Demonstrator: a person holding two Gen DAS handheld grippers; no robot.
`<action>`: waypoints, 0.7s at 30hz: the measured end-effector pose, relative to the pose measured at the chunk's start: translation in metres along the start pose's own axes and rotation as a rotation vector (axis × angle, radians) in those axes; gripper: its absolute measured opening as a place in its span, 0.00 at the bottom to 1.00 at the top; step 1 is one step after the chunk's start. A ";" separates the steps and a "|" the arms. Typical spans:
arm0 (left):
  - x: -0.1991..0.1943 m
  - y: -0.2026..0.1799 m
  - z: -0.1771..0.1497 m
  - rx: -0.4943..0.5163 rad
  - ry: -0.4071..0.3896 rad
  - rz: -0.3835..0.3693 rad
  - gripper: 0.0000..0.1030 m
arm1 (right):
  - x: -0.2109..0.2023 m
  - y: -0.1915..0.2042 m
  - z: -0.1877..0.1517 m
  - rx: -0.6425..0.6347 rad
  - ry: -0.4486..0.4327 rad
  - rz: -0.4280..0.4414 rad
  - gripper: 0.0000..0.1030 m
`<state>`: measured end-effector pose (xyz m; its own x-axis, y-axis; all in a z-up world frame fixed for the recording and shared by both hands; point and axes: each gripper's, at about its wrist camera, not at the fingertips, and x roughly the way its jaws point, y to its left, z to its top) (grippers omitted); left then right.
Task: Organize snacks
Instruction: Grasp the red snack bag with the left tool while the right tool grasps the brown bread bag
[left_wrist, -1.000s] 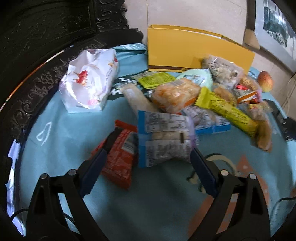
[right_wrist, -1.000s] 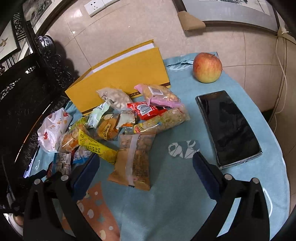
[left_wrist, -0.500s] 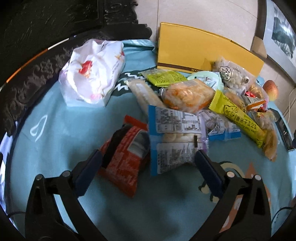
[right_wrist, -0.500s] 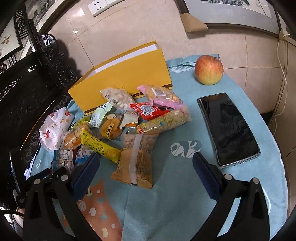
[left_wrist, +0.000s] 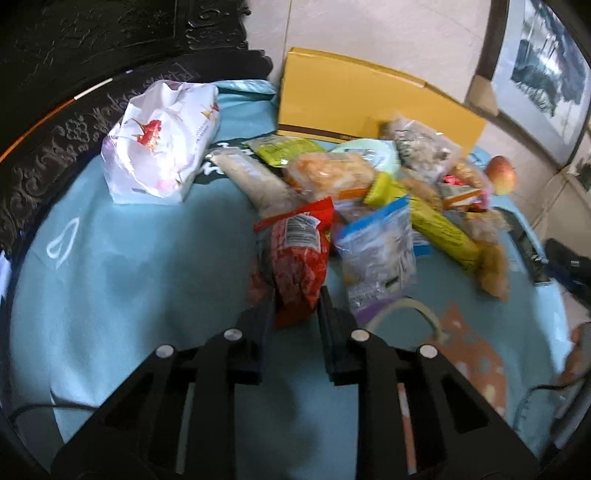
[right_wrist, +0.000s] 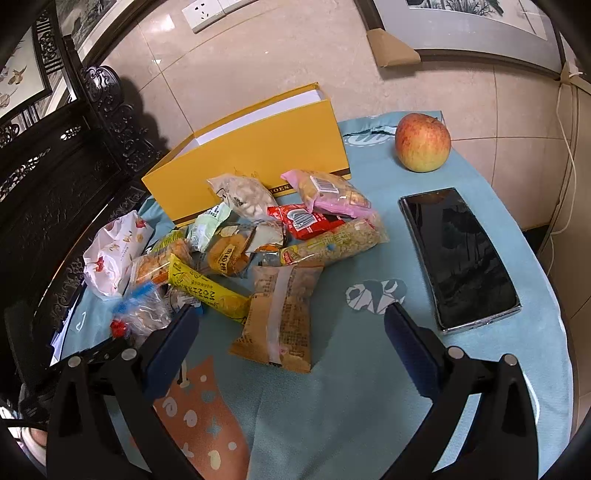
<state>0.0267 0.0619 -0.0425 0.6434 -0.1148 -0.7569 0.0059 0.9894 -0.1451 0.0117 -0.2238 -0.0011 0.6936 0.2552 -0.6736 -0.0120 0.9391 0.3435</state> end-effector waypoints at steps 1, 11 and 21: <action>-0.003 -0.002 -0.002 0.007 -0.003 -0.008 0.21 | 0.000 0.000 0.000 0.001 0.001 -0.001 0.98; -0.012 -0.015 -0.005 0.031 -0.022 -0.046 0.21 | 0.003 -0.004 0.000 -0.005 0.028 -0.023 0.98; -0.008 -0.020 -0.005 0.074 -0.004 -0.010 0.40 | 0.059 0.020 -0.004 -0.141 0.180 -0.187 0.94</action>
<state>0.0178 0.0423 -0.0362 0.6462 -0.1241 -0.7530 0.0687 0.9921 -0.1046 0.0496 -0.1888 -0.0367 0.5542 0.1001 -0.8264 -0.0050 0.9931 0.1169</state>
